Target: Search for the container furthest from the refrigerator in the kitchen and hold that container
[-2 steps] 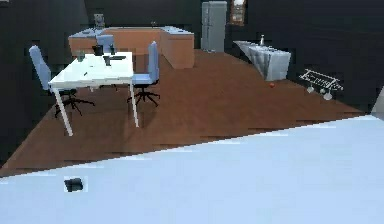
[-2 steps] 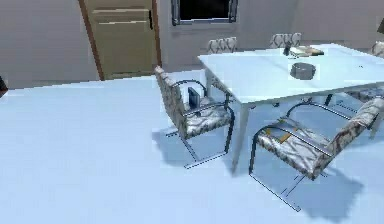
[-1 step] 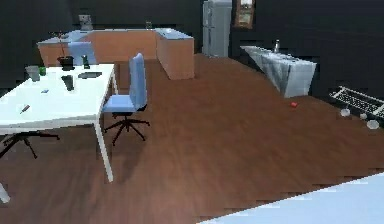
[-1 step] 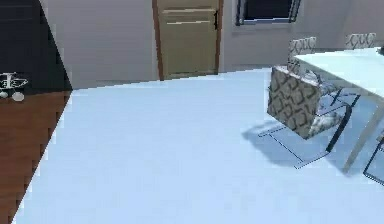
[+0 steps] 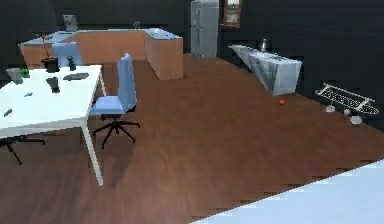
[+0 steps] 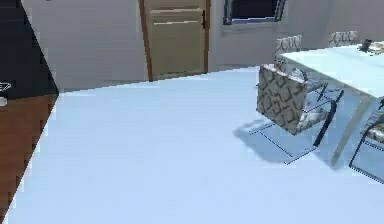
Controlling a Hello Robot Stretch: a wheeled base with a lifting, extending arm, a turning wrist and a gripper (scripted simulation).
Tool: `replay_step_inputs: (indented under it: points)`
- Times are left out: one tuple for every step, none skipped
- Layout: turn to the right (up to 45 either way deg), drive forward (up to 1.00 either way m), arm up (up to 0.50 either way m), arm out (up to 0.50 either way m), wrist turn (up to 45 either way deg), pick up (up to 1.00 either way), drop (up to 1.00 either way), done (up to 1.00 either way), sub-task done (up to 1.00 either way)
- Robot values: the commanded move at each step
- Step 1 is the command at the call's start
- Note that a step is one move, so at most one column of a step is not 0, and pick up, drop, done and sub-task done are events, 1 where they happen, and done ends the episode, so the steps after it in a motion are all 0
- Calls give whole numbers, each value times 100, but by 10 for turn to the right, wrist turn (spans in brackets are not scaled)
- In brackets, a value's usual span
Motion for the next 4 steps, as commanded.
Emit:
replay_step_inputs:
  points:
    - [0,100,0,0,0,0,0,0,0]
    - [0,100,0,0,0,0,0,0,0]
    - [60,0,0,0,0,0,0,0,0]
    - [0,10,0,0,0,0,0,0,0]
